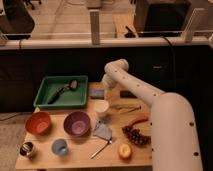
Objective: Wipe red bowl with sponge
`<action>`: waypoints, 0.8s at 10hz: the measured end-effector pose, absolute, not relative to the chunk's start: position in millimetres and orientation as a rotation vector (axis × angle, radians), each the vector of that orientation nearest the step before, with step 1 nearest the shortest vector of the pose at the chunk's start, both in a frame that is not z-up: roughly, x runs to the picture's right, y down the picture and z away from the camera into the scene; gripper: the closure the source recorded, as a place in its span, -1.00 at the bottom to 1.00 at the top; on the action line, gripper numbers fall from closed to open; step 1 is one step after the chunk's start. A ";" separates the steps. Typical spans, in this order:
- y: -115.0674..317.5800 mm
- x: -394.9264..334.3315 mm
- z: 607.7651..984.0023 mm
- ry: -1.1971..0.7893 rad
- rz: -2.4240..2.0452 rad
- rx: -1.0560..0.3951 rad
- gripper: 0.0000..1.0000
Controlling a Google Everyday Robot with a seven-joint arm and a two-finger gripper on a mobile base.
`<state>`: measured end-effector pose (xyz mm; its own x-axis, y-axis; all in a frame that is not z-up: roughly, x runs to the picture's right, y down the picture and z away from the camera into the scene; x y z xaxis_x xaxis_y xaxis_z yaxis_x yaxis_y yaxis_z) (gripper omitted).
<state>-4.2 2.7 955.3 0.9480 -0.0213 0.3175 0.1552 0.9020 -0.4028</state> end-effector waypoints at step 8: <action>25.3 -15.3 1001.2 -0.317 -0.004 -0.537 -0.60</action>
<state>-15.3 25.3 1001.2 0.9513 0.0788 0.2979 0.0859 0.8606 -0.5019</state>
